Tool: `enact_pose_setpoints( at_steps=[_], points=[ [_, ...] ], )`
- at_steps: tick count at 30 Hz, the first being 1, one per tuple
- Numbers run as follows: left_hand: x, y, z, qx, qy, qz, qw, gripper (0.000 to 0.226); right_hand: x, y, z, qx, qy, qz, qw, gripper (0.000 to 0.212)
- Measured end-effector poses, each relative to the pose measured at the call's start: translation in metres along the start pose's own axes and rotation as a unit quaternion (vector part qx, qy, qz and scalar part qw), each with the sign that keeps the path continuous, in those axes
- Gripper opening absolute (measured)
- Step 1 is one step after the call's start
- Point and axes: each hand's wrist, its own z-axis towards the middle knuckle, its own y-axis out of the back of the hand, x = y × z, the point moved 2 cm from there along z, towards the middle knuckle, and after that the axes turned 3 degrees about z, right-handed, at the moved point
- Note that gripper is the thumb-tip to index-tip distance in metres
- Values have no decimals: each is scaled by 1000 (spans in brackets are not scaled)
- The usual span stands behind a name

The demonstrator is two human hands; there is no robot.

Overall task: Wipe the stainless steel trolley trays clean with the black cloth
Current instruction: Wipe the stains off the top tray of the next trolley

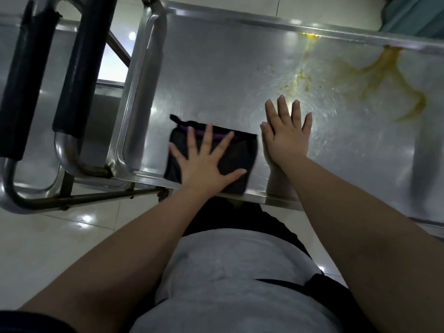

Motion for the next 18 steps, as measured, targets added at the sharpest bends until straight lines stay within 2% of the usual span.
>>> enact_pose_setpoints(
  at_steps=[3,6,9,12,15,18],
  points=[
    [63,1,5,16,68,2,998,95,4,-1,-5,-5,4,-6,1000,57],
    [79,0,3,26,98,12,995,94,7,-3,-5,-2,-5,-25,1000,58],
    [35,-2,0,30,99,-1,995,96,10,-3,-5,11,-12,-37,999,59],
    [-30,-3,-3,39,23,-1,999,97,8,2,-3,16,0,-21,1000,56],
    [-62,2,-1,67,5,5,998,95,-1,14,-1,2,21,74,997,54],
    [-51,12,6,63,-17,-42,997,83,-5,35,-5,-49,-15,275,960,52]
  ],
)
